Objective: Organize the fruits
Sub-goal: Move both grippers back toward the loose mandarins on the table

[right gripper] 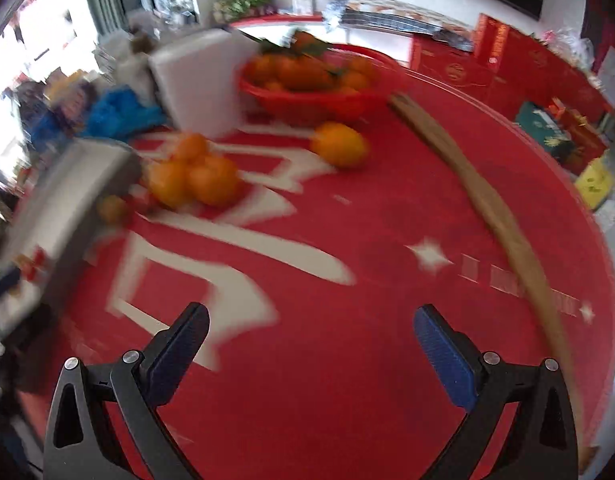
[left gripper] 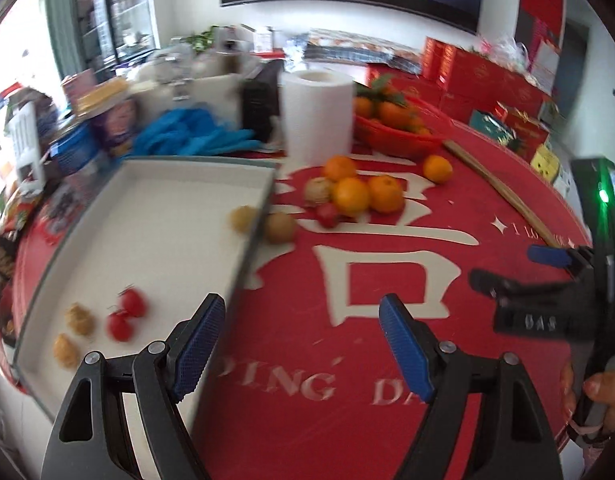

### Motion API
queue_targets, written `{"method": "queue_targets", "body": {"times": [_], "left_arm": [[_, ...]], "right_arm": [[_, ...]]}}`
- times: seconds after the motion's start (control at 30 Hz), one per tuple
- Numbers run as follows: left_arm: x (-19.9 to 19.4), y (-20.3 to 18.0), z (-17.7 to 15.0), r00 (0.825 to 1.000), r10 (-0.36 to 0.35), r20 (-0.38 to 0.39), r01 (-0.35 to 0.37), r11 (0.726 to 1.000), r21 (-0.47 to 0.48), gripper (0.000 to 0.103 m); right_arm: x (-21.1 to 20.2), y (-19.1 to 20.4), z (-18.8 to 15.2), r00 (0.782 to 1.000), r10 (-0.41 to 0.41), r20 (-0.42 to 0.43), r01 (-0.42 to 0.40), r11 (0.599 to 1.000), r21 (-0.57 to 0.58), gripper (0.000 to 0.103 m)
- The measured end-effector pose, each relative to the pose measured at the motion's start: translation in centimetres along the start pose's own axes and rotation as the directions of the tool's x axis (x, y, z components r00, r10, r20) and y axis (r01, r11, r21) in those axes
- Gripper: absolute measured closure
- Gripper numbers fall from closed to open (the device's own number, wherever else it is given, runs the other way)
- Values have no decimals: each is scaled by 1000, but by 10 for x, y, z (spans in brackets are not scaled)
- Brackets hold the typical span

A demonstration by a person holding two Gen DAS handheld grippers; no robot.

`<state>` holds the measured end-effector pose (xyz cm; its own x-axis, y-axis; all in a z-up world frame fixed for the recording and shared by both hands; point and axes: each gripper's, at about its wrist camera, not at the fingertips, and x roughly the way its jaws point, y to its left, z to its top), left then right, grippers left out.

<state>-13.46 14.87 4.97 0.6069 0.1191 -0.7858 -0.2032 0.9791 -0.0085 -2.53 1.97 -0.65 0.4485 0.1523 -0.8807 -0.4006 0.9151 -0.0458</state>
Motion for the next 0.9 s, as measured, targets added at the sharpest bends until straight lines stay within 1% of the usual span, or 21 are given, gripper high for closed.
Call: {"method": "queue_targets", "body": {"times": [0.07,0.1,0.13,0.17,0.23,0.3,0.37,0.43,0.47,0.57,0.63,0.7,0.83,0.9], "left_arm": [[11,-13,6,1000,-7,-26,8,1000,19,22],[18,-20,9,999,-17,-38,18,1000,23,23],[23,-24,12,999,-22,-47,23,999,23,26],[30,-32,14,998,-21,-58,23,999,24,27],[38,-41,17,997,-19,-74,22,999,29,29],[48,-50,19,996,-13,-92,16,999,33,33],[54,-58,24,995,-13,-101,18,999,40,39],[55,-67,33,997,2,-79,3,998,60,42],[53,-74,40,999,21,-47,-17,997,79,42],[54,-86,54,999,41,23,-44,991,123,42],[63,-95,65,997,57,54,-66,984,167,42],[77,-101,74,996,73,46,-81,977,199,42],[103,-103,82,995,98,0,-95,970,223,43],[111,-103,81,994,107,-29,-98,968,229,47]], "right_arm": [[3,-15,-10,1000,-19,-17,19,1000,8,0],[5,-21,-14,999,-10,-34,10,1000,18,0],[2,-28,-18,1000,13,-7,-13,1000,28,0],[3,-29,-20,1000,0,-3,0,1000,18,0],[0,-31,-23,1000,6,18,-7,1000,8,0],[-1,-31,-25,999,11,35,-11,1000,0,0],[-2,-32,-25,999,18,42,-18,1000,-13,0],[-4,-33,-28,998,28,47,-27,999,-25,0],[-7,-34,-31,998,33,51,-32,999,-34,0],[-5,-34,-33,997,45,57,-42,998,-50,0],[-2,-35,-31,997,50,57,-47,997,-56,0],[-1,-35,-30,997,53,60,-49,997,-60,0],[1,-35,-28,997,53,64,-49,997,-61,0],[0,-35,-28,996,54,64,-50,997,-62,0]]}}
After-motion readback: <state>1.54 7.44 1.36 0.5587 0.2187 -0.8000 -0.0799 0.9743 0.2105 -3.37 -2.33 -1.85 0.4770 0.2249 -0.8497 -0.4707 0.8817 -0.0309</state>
